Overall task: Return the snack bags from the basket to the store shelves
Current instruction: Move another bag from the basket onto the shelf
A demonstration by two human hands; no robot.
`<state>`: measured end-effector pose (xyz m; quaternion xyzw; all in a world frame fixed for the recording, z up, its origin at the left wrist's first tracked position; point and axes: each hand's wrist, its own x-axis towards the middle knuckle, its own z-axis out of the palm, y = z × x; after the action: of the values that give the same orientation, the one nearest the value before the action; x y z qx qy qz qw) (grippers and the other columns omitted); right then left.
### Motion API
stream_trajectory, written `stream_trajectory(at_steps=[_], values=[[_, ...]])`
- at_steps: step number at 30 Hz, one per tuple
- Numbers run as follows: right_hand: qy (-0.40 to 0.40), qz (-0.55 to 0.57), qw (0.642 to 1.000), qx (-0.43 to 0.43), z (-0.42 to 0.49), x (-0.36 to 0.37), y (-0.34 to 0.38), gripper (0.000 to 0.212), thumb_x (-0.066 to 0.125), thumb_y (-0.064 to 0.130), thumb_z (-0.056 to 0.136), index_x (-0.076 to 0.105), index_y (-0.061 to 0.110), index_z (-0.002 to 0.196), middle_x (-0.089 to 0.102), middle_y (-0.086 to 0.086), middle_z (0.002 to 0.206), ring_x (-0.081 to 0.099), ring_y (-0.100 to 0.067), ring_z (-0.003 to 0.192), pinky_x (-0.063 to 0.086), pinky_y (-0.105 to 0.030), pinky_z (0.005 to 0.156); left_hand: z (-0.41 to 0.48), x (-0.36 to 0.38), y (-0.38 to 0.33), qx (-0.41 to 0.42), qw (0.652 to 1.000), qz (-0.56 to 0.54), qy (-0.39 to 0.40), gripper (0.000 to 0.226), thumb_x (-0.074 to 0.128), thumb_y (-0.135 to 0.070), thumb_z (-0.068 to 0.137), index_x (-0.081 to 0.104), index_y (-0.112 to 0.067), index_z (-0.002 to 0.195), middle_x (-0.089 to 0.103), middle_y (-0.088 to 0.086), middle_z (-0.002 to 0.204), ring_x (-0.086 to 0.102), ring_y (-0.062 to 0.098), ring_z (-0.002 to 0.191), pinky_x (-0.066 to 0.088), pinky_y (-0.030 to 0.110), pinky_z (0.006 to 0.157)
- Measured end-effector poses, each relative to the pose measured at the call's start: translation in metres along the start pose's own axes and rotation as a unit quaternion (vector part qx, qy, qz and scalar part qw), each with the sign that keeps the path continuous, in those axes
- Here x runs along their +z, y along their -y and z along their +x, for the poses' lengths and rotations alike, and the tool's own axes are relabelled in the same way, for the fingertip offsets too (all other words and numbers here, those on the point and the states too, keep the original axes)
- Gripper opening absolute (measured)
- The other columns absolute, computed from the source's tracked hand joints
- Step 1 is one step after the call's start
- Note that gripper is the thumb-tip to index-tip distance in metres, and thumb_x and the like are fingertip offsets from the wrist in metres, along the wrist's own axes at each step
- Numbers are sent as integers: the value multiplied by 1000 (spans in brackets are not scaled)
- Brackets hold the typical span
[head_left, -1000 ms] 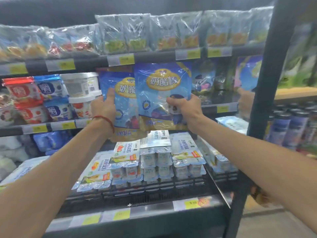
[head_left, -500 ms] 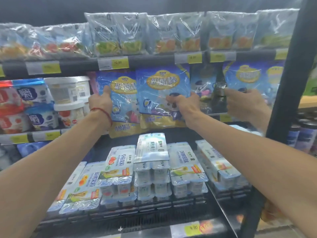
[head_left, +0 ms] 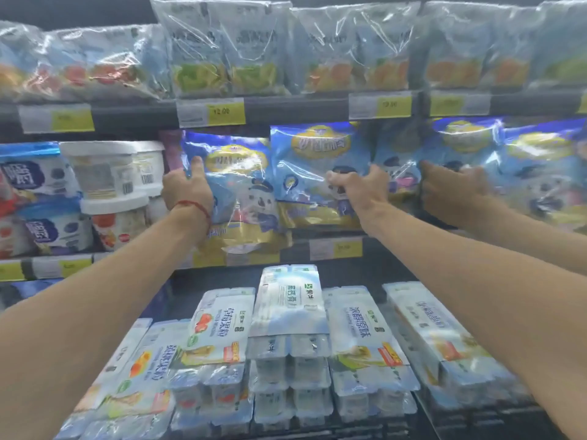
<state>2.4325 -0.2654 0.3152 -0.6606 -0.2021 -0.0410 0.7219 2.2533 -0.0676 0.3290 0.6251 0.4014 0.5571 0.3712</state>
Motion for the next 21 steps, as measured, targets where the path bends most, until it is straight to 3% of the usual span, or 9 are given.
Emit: stream_trajectory(at_steps=[2, 5, 8, 12, 15, 18, 21], values=[[-9, -21, 1000, -15, 8, 2, -11, 62, 87, 33, 68, 61, 15, 122, 69, 1, 113, 67, -23, 109, 53, -33, 87, 4, 5, 8, 5, 1000, 16, -26, 49, 49, -50, 96, 57, -3, 85, 66, 22, 108, 61, 38, 102, 47, 40, 87], [-6, -32, 999, -21, 24, 10, -21, 82, 87, 30, 74, 47, 9, 143, 60, -9, 138, 59, -28, 126, 49, -44, 106, 12, 14, 20, 6, 999, 26, -37, 47, 50, -48, 95, 49, -7, 72, 65, 26, 106, 60, 41, 101, 46, 43, 87], [-14, -52, 998, -44, 37, 17, -27, 85, 85, 30, 77, 39, 7, 145, 56, -13, 140, 57, -32, 128, 48, -50, 106, 20, 22, 26, 10, 999, 35, -34, 50, 49, -49, 95, 57, -1, 83, 65, 26, 108, 59, 43, 104, 47, 47, 91], [-2, -125, 990, -67, 43, 20, -39, 77, 80, 40, 81, 33, 12, 136, 55, -15, 135, 53, -36, 126, 45, -51, 105, 25, 35, 20, 22, 997, 26, -67, 54, 43, -50, 97, 62, 0, 95, 66, 23, 108, 59, 41, 102, 44, 40, 85], [-8, -175, 982, -70, 38, 17, -43, 107, 86, 47, 73, 20, 12, 149, 42, -11, 146, 40, -33, 136, 38, -48, 111, 23, 47, 12, 16, 994, 1, -109, 55, 39, -49, 99, 61, 1, 100, 65, 23, 111, 57, 41, 107, 43, 40, 86], [37, -212, 974, -70, 32, 14, -46, 137, 95, 52, 57, 5, 18, 154, 26, -9, 155, 27, -29, 144, 31, -47, 118, 21, 54, 14, 23, 993, -12, -118, 55, 38, -50, 100, 60, 1, 100, 66, 23, 109, 58, 41, 103, 44, 40, 82], [61, -219, 972, -51, 37, 15, -50, 136, 97, 36, 62, 0, 15, 155, 23, -14, 155, 30, -32, 145, 32, -48, 119, 17, 57, 22, 65, 993, -50, -81, 50, 46, -54, 96, 59, -6, 101, 67, 16, 110, 61, 33, 101, 43, 34, 83]])
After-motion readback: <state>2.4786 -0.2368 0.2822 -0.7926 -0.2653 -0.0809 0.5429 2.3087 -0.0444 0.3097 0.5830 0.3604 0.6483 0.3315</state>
